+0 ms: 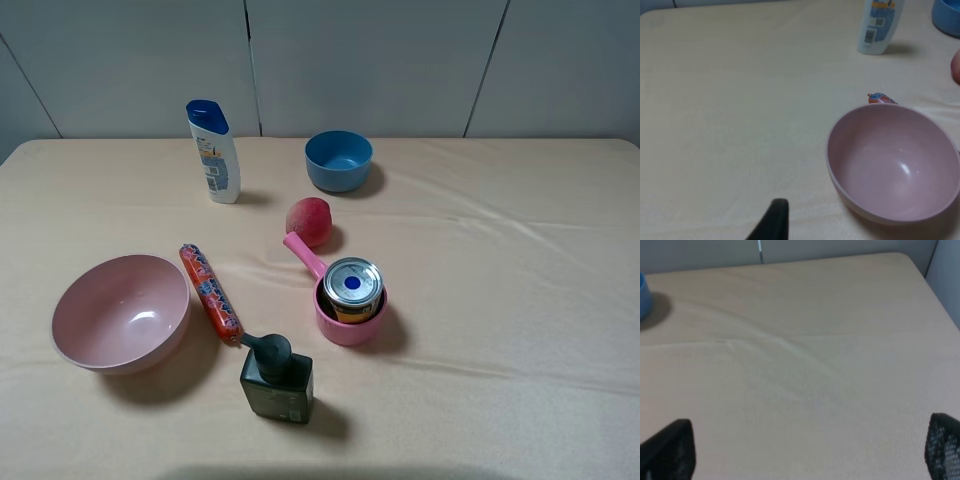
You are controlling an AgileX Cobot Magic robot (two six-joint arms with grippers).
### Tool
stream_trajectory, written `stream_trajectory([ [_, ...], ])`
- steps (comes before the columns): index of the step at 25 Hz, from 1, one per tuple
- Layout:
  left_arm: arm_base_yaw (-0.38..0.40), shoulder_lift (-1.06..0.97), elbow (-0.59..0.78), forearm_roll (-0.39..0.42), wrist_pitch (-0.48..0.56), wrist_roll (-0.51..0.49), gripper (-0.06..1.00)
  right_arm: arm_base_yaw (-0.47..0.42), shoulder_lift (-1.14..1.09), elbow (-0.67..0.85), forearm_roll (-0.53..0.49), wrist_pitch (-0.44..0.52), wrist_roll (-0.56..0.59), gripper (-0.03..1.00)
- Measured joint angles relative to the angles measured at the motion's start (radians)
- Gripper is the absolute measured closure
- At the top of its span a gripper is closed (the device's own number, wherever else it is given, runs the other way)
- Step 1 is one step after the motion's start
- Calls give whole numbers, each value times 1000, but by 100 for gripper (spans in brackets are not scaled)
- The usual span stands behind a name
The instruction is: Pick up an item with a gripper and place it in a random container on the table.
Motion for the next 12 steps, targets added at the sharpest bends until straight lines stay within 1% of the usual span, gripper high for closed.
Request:
stream_trajectory([
  [12, 0, 0, 0, 0, 0, 0, -5, 0, -1, 0, 0, 0, -1, 27],
])
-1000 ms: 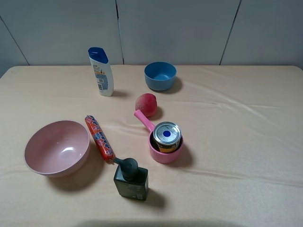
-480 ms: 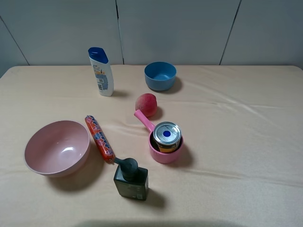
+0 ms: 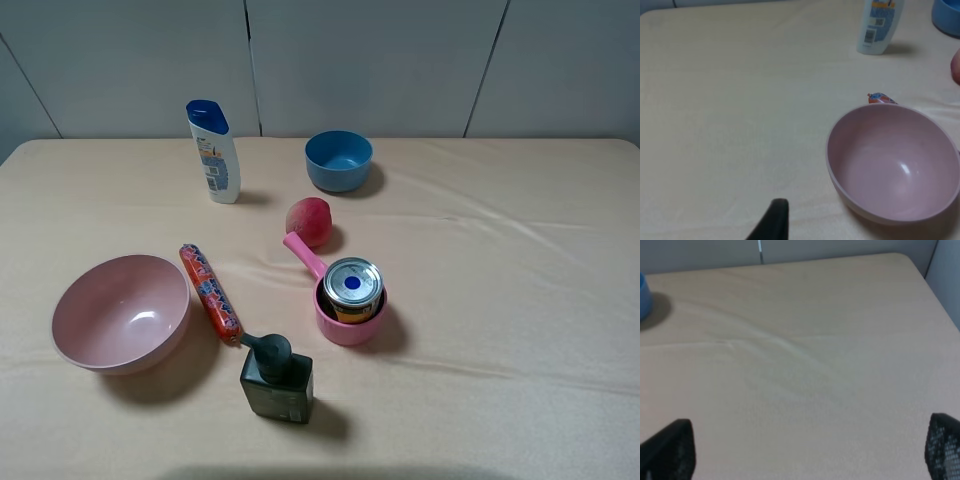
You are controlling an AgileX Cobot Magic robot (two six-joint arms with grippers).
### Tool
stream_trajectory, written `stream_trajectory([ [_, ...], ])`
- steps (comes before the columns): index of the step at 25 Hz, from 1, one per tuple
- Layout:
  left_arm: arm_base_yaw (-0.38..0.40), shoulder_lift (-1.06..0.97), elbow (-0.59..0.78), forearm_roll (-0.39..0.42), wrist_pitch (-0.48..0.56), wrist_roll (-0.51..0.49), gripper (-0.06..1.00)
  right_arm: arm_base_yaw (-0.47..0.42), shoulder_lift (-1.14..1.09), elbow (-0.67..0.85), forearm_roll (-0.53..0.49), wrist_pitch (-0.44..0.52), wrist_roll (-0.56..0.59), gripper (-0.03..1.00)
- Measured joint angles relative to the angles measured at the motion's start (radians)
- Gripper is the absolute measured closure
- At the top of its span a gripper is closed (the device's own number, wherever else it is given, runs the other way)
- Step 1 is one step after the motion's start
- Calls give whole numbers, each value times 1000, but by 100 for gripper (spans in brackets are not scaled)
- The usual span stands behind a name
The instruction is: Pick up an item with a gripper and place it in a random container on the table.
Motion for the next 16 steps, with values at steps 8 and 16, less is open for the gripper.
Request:
stream_trajectory([
  [8, 0, 0, 0, 0, 0, 0, -5, 0, 0, 0, 0, 0, 0, 27],
  [16, 0, 0, 0, 0, 0, 0, -5, 0, 0, 0, 0, 0, -1, 27],
])
